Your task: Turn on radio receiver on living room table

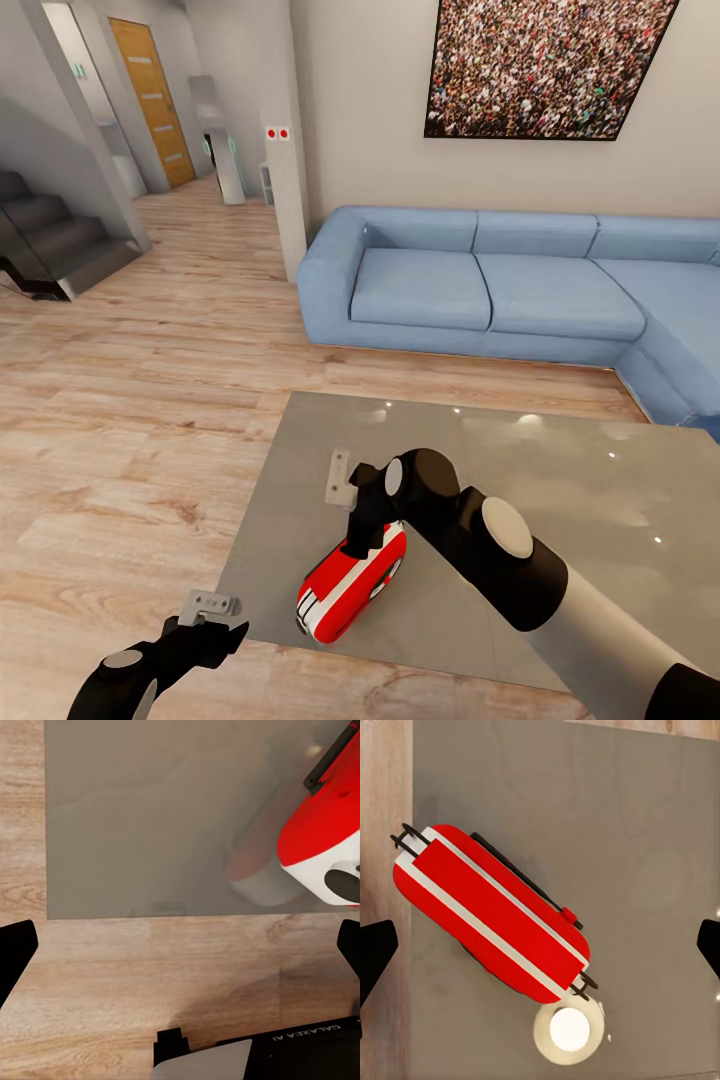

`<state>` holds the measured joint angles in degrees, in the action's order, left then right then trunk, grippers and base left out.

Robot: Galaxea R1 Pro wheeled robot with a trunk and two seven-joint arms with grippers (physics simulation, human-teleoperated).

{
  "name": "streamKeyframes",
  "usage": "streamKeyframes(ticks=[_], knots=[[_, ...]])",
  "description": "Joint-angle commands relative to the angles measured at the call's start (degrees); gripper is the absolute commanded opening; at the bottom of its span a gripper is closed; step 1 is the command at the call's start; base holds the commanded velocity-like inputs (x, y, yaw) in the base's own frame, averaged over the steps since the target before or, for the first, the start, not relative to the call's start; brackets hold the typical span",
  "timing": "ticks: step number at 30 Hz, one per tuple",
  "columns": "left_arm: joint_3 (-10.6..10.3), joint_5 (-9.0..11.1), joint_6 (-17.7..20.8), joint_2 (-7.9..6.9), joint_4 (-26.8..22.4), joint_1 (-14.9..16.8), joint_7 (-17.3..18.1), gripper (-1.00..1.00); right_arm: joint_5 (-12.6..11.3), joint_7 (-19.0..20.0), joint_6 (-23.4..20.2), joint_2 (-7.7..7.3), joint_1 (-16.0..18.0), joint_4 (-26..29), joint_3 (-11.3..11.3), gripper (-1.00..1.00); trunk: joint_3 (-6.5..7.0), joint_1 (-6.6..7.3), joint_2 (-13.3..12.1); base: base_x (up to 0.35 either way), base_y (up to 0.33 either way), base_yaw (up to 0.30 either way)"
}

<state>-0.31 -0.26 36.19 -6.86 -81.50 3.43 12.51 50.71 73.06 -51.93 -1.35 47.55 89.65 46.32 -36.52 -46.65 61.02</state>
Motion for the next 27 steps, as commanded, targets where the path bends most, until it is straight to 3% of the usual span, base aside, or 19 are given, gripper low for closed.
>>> streamKeyframes(ticks=[1,20,27], knots=[[0.0,0.0,0.0,0.0,0.0,0.0,0.0,1.0,0.0,0.0,0.0,0.01,0.0,0.0,0.0,1.0,0.0,0.0,0.0,0.0,0.0,0.0],[0.0,0.2,0.0,0.0,0.0,0.0,0.0,1.0,0.0,-0.2,0.8,-0.09,0.0,0.0,0.5,1.0,0.0,0.0,0.0,0.0,0.0,0.0],[0.0,0.3,-0.1,0.0,0.1,0.0,0.0,1.0,0.1,0.0,7.0,-0.2,0.0,0.0,0.7,1.0,0.0,0.0,0.0,0.0,0.0,0.0]])
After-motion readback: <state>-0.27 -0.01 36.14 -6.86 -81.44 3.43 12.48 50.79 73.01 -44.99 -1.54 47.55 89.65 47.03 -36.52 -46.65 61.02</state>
